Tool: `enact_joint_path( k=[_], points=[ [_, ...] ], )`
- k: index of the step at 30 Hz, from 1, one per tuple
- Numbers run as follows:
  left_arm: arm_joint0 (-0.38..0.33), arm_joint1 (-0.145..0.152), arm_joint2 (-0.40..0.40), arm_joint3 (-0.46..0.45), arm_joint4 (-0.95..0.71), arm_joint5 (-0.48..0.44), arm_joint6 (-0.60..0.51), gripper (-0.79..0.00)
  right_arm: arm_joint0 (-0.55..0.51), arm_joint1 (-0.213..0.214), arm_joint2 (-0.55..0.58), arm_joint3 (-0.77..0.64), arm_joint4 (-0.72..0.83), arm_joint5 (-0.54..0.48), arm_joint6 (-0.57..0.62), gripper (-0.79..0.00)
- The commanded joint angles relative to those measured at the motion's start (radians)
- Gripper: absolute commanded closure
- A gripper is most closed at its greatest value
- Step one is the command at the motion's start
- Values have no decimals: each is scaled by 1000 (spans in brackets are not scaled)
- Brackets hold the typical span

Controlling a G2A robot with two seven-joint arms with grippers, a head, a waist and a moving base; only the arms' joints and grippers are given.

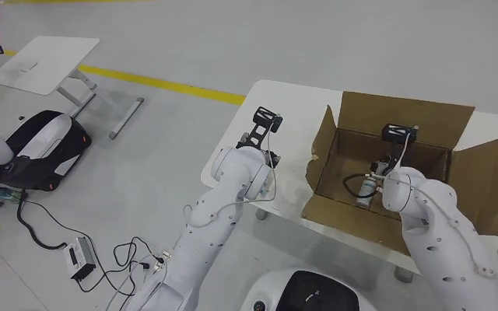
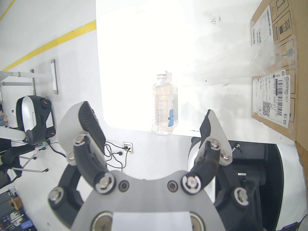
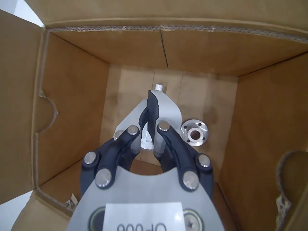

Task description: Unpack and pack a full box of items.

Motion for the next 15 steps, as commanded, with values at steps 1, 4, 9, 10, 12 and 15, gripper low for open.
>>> enact_joint_path(
  k=[1, 4, 9, 10, 12, 15],
  points=[
    [0, 0, 0, 0, 0, 0, 0, -785, 30, -9, -12, 52, 16, 8, 39, 0],
    [0, 0, 0, 0, 0, 0, 0, -785, 76, -23, -36, 125, 32, -3, 82, 0],
    [0, 0, 0, 0, 0, 0, 0, -785, 120, -47, -74, 203, 44, 8, 115, 0],
    [0, 0, 0, 0, 0, 0, 0, -785, 127, -50, -81, 214, 40, 10, 120, 0],
    [0, 0, 0, 0, 0, 0, 0, -785, 139, -56, -97, 237, 27, 3, 138, -28],
    [0, 0, 0, 0, 0, 0, 0, -785, 153, -64, -108, 272, 6, 8, 146, -126]
  ],
)
